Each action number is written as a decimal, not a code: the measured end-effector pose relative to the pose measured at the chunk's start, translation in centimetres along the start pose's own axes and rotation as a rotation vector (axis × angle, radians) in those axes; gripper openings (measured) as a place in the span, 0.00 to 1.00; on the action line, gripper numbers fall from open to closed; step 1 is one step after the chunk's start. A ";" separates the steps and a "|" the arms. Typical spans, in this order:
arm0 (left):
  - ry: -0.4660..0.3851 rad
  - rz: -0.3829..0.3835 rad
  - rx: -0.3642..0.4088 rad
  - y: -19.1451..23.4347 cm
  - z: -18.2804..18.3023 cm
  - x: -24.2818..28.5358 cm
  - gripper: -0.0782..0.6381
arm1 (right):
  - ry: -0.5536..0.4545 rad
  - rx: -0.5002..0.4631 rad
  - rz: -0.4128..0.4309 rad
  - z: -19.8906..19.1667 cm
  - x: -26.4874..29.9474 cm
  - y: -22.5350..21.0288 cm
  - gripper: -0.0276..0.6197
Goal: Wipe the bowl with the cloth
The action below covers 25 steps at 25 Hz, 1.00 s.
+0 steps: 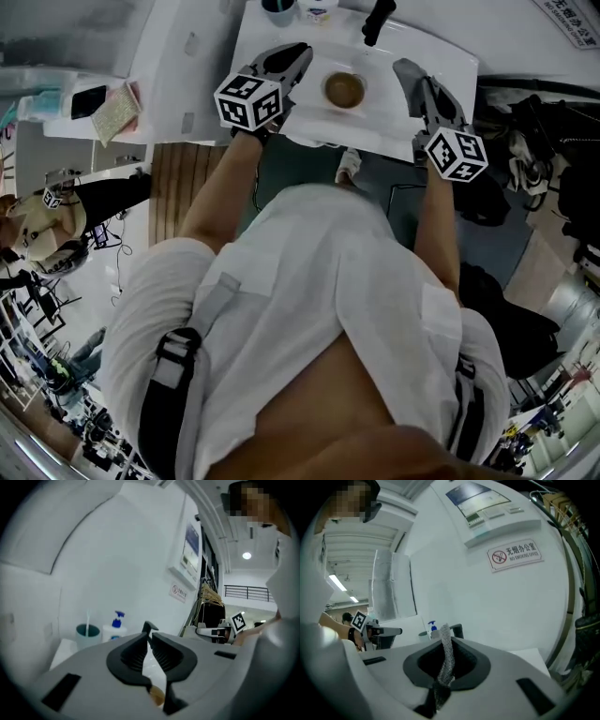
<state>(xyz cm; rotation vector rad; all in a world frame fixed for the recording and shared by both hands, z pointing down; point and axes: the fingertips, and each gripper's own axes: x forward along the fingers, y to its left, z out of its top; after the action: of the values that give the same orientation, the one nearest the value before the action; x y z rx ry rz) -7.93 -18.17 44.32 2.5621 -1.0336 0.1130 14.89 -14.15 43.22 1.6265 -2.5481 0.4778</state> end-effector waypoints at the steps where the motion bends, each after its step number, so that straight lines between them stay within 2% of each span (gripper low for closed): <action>1: -0.037 0.006 0.042 -0.3 1.3 -0.9 0.16 | -0.029 -0.017 -0.001 1.0 -0.6 0.4 0.10; 5: -0.161 0.030 0.154 -1.1 5.7 -4.6 0.13 | -0.112 -0.081 -0.021 4.3 -2.7 2.0 0.09; 10: -0.290 0.039 0.185 -1.7 9.1 -8.1 0.13 | -0.185 -0.157 -0.044 6.5 -4.9 3.7 0.09; 14: -0.306 0.041 0.224 -2.2 10.1 -9.8 0.13 | -0.208 -0.177 -0.063 7.1 -6.4 4.6 0.09; 25: -0.322 0.033 0.210 -3.2 9.0 -15.4 0.13 | -0.232 -0.211 -0.099 6.7 -10.1 8.2 0.09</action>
<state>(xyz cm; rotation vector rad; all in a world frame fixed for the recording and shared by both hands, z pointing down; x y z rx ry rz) -17.49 -9.31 31.77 2.8169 -1.2377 -0.1997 12.56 -4.16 32.69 1.8095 -2.5498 0.0097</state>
